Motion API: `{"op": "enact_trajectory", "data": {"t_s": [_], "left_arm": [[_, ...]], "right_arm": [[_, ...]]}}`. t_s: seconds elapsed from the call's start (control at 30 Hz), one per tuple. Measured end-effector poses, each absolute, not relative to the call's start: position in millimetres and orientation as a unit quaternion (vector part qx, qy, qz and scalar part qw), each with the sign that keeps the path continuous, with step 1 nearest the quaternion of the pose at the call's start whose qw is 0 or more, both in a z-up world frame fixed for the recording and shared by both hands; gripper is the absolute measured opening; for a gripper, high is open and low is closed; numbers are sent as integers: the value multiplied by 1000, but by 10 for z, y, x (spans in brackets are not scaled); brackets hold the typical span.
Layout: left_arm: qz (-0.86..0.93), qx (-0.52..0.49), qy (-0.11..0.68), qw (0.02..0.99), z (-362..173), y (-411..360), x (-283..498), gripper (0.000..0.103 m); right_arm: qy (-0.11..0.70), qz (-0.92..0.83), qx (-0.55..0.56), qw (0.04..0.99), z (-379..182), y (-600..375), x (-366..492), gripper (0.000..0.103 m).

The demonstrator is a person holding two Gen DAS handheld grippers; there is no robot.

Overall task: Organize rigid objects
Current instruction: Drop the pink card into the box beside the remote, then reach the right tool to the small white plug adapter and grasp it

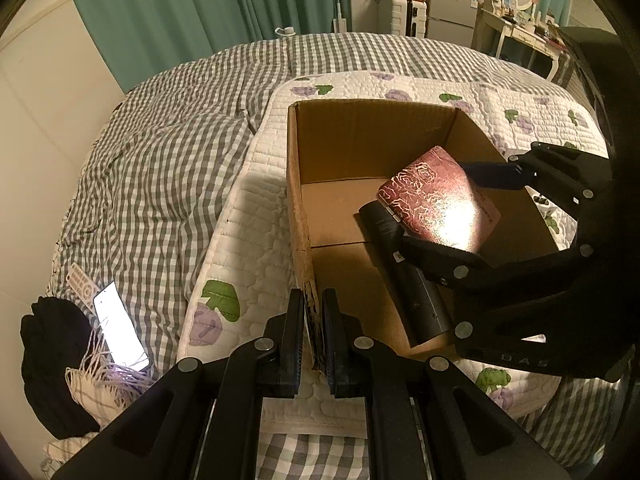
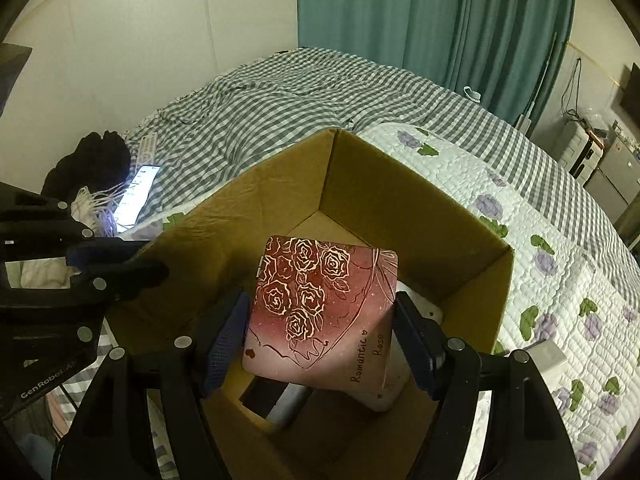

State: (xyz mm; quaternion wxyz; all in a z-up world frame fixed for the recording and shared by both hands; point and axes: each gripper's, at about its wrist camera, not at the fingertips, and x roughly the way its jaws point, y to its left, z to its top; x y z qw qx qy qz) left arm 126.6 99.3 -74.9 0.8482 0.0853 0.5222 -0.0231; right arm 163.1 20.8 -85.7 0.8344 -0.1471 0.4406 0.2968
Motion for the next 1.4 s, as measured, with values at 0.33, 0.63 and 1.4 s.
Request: {"op": "enact_trajectory", "data": {"t_s": [0.33, 0.63, 1.4], "left_arm": [[-20, 87, 525, 846, -748, 990, 1275, 9], [-12, 93, 524, 846, -767, 959, 1267, 9], [0, 104, 525, 845, -739, 913, 1257, 9]], "right_arm": [[401, 266, -103, 871, -485, -216, 1600, 88], [351, 152, -88, 920, -62, -1210, 1601, 96], [459, 35, -43, 887, -1325, -2346, 1771, 97]]}}
